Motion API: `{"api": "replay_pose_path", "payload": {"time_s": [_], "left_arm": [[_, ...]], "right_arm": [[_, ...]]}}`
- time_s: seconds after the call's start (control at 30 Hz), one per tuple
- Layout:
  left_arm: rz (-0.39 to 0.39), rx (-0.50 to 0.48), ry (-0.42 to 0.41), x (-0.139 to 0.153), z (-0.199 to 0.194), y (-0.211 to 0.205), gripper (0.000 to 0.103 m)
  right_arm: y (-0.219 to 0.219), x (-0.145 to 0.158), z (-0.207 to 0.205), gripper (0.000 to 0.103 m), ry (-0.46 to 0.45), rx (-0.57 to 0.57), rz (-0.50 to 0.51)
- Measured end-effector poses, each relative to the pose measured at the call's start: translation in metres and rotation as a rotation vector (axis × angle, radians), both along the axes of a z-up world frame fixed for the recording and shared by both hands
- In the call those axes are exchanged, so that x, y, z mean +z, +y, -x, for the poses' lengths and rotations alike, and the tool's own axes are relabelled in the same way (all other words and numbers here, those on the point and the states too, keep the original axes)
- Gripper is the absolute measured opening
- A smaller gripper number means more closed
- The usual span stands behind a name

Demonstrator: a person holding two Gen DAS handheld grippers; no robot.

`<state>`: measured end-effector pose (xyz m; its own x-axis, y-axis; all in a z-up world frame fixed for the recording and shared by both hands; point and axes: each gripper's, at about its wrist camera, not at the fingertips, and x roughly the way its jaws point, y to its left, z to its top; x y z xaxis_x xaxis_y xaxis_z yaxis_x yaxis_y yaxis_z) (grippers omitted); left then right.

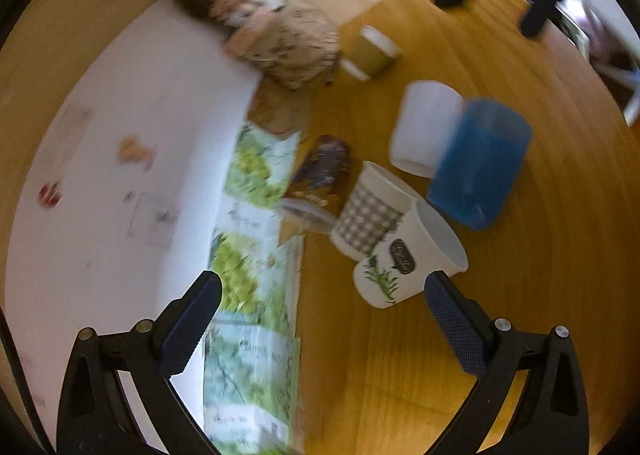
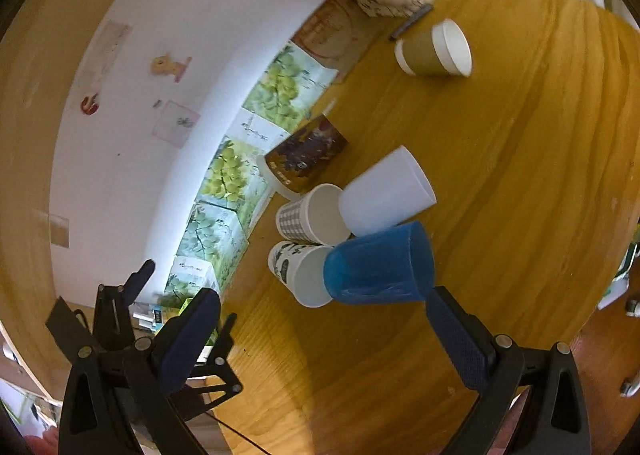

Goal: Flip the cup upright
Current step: 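Close the left gripper around the white leaf-print paper cup's body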

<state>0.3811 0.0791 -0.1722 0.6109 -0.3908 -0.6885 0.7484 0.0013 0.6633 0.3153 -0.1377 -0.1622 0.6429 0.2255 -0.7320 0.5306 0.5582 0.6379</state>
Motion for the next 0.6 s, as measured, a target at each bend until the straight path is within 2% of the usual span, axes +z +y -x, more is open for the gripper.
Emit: {"api": "replay_pose_path", "payload": {"time_s": [0.3,0.6], "left_arm": [[-0.150,-0.160,0.025,-0.050,0.005,-0.017,0.102],[-0.256,-0.276,0.147,-0.075,0.008,-0.033,0.102]], "right_arm": [[-0.012,-0.026,0.001,0.103,0.007,-0.047,-0.070],[-0.027,-0.046,0.004,0.103,0.019,-0.096,-0.131]]}}
